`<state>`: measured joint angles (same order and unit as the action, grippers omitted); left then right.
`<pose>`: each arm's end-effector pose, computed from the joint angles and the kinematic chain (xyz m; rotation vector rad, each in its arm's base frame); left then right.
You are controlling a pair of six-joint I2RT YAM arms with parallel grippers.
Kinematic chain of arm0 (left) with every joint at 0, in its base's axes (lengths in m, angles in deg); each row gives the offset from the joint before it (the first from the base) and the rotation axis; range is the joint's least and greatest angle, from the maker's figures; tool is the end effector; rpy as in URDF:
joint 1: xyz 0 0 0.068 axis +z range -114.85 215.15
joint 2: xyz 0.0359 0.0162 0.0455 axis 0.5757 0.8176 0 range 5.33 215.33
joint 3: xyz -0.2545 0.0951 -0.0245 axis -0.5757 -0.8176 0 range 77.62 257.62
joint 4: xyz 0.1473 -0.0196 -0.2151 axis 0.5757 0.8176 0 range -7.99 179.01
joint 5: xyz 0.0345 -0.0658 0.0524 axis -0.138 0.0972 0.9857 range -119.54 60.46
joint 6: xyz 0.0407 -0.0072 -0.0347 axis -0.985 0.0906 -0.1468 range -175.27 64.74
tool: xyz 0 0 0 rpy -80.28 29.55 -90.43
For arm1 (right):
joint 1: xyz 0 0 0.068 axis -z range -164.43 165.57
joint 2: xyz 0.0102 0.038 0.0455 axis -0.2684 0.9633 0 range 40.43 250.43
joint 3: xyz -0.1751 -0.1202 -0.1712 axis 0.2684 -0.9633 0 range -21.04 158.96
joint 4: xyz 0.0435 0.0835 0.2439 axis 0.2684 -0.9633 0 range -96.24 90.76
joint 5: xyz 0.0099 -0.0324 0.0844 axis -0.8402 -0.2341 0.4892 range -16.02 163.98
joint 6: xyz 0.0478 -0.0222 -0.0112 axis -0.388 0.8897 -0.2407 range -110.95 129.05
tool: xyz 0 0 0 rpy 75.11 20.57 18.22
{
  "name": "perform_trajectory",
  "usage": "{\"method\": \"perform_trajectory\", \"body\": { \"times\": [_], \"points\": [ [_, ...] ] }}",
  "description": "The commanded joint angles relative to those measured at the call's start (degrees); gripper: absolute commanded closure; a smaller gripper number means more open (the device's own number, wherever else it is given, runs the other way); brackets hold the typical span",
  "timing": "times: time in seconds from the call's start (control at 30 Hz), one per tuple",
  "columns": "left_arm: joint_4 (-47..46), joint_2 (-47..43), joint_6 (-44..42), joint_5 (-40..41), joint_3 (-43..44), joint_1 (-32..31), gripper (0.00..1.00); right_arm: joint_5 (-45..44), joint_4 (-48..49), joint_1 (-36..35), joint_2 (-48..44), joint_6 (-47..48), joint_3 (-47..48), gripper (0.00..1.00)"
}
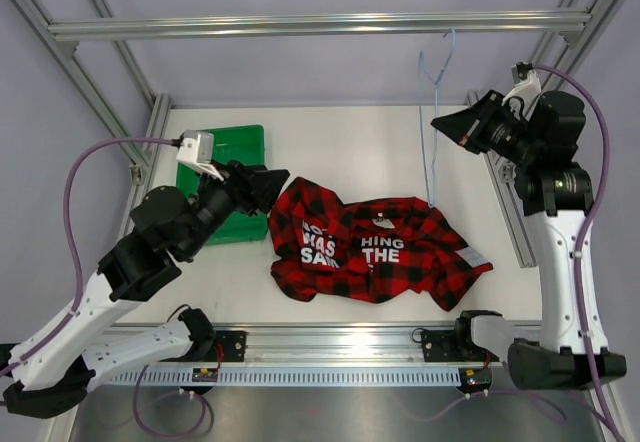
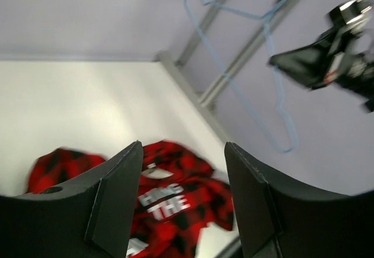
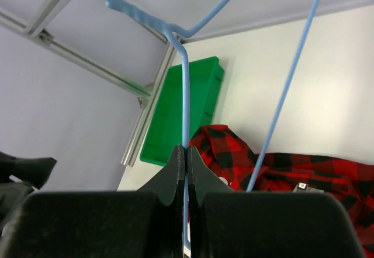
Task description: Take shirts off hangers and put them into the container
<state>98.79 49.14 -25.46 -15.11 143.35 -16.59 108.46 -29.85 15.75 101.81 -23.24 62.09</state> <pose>0.0952 -0.1064 0.4531 0.0840 1.5580 -0.9561 0.2011 0.0195 0.4759 0.0423 1.7879 0.9245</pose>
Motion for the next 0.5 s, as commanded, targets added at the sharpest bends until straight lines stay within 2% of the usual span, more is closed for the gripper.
{"method": "perform_trajectory", "body": {
  "times": [0.0, 0.23, 0.47],
  "points": [
    [6.43, 1.80, -7.30, 11.13, -1.22, -0.20, 0.37, 0.06, -2.26, 2.53, 5.40, 0.91, 4.84, 1.00],
    [3.62, 0.57, -7.92, 12.19, -4.56, 0.85, 0.34, 1.91, 0.29, 7.19, 12.70, 1.88, 8.62, 1.00],
    [1.86, 1.36, -8.44, 9.47, -6.50, 2.96, 0.34, 5.24, 1.52, 9.57, 11.83, 0.66, 8.81, 1.00]
  ]
}}
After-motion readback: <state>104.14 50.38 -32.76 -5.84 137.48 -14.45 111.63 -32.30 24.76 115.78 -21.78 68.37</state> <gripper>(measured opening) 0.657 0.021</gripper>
